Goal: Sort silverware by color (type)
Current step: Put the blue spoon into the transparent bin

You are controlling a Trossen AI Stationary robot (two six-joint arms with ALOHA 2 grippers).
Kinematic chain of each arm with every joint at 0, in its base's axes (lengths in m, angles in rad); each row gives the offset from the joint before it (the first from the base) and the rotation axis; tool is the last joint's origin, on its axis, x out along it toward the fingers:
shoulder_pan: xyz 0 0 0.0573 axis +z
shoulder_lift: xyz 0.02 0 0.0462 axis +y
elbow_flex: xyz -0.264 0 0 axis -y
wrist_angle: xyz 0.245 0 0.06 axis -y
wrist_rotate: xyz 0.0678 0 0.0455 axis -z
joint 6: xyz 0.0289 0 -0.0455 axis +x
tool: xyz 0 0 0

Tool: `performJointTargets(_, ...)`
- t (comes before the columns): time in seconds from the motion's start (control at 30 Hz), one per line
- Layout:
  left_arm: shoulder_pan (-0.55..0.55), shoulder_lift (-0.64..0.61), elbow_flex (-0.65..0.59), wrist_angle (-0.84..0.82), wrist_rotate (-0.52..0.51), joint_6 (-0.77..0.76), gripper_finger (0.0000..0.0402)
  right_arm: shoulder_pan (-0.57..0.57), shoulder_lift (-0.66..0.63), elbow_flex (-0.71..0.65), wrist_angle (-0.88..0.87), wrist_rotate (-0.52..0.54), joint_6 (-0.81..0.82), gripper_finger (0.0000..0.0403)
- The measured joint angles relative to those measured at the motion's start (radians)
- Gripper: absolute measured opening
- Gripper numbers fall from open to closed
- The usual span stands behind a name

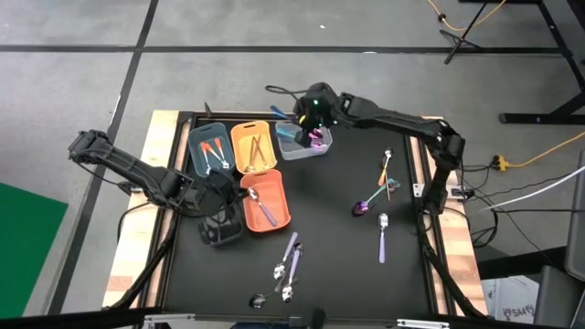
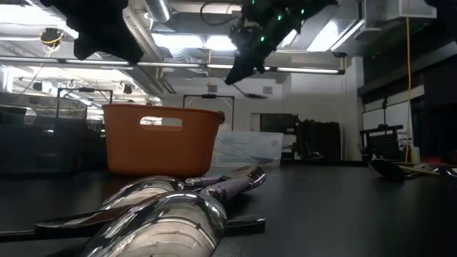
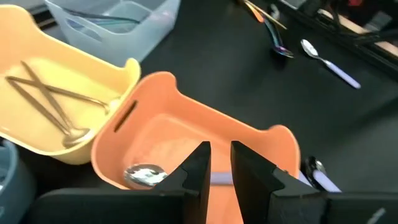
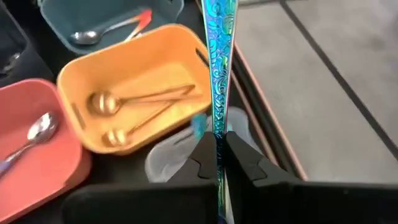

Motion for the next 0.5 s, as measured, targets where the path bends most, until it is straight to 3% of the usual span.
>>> performJointTargets(0.2,0.001,0.001,0.000,-0.003,-0.059,0.001,0.0056,-0.056,0.079,0.000,0.059,-0.094,-0.097,0.0001)
performJointTargets(0.5,0.001,0.001,0.000,-0.002,-0.062,0.053,0.0056,-0.079,0.192,0.000,0.087,-0.114,-0.119,0.0001)
